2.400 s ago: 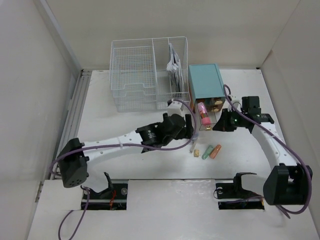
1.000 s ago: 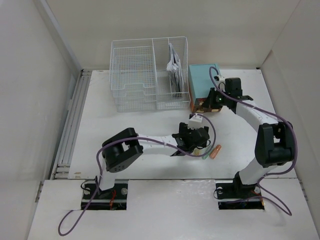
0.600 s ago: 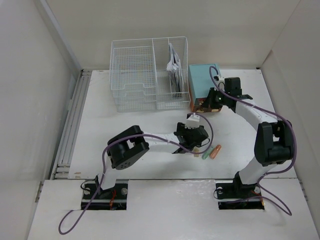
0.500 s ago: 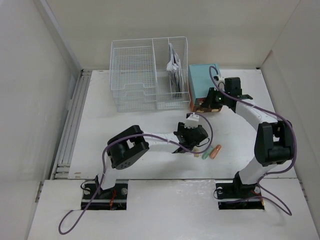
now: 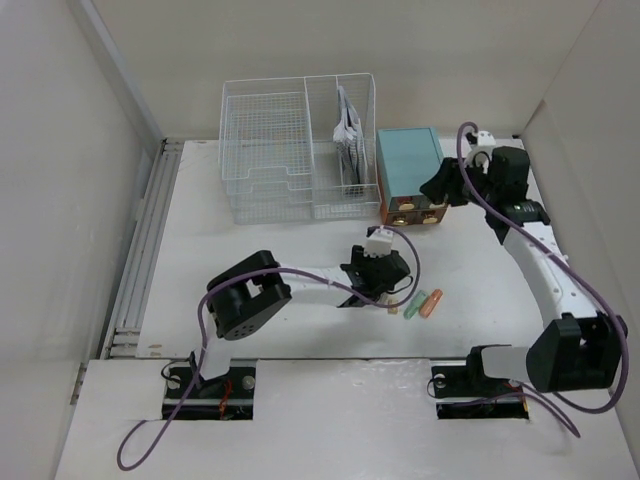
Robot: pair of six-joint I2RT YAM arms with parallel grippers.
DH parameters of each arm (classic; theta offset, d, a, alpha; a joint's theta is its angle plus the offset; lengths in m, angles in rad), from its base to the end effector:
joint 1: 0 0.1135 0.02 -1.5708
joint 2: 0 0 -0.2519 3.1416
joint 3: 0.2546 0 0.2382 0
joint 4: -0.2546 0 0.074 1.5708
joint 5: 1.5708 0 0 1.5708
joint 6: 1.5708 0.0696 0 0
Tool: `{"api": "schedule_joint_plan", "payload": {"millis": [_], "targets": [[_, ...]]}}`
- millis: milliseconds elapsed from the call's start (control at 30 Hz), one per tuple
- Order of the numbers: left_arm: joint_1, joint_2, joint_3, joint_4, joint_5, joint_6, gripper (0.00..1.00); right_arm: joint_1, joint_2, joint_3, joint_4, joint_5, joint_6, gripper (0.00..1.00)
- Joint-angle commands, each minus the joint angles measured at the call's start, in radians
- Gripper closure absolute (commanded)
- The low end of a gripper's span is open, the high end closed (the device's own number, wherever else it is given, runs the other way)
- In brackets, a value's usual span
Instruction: Organize the desk
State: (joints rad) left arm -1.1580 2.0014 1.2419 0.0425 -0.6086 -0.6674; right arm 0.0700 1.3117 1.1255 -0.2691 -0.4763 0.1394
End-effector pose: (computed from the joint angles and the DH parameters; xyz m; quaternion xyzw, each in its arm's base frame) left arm 0.2099 -0.3802 0.1410 0.0906 0.8726 -0.1457 0.4574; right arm 0.3121 0.0539 0.3135 -0.0962 0.8283 0.2528 0.4906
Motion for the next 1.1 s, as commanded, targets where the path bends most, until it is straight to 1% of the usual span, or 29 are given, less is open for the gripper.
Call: {"api": "schedule_joint_plan", "payload": {"millis": [0,67,167,300,367,567,633,933,967,1000,1033,1067], "targets": [[0.003,-0.151,-0.065,0.059,0.02,-0.018,1.0,-0.064,-0.031,-0.052,-0.047,0.137,0.031,0.37],[0.003,-0.191,-0.079,0.068,0.053,-0.028,1.0,-0.082,-0.031,-0.079,-0.038,0.172,0.043,0.36],[0.003,-0.272,-0.088,0.094,0.069,-0.012,1.0,-0.104,0.009,-0.092,-0.038,0.173,0.052,0.36],[0.003,-0.354,-0.076,0.094,0.093,0.015,1.0,-0.124,0.079,-0.083,-0.038,0.119,0.063,0.36],[0.003,-0.38,-0.041,0.079,0.124,0.035,1.0,-0.124,0.106,-0.082,-0.038,0.105,0.072,0.36],[0.012,-0.417,-0.019,0.059,0.124,0.058,1.0,-0.124,0.187,-0.05,0.036,0.116,0.092,0.36],[0.012,-0.429,-0.019,0.059,0.124,0.058,1.0,-0.124,0.23,-0.015,0.036,0.116,0.101,0.36],[0.012,-0.461,-0.059,0.068,0.124,0.058,1.0,-0.124,0.308,0.017,0.131,0.102,0.18,0.36],[0.012,-0.461,-0.059,0.068,0.124,0.058,1.0,-0.124,0.308,0.017,0.131,0.102,0.19,0.38],[0.012,-0.461,-0.059,0.068,0.124,0.058,1.0,-0.124,0.308,0.017,0.152,0.111,0.19,0.43],[0.012,-0.461,-0.059,0.068,0.124,0.058,1.0,-0.124,0.308,0.002,0.169,0.111,0.19,0.52],[0.012,-0.461,-0.059,0.068,0.124,0.058,1.0,-0.124,0.295,-0.012,0.186,0.125,0.201,0.55]]}}
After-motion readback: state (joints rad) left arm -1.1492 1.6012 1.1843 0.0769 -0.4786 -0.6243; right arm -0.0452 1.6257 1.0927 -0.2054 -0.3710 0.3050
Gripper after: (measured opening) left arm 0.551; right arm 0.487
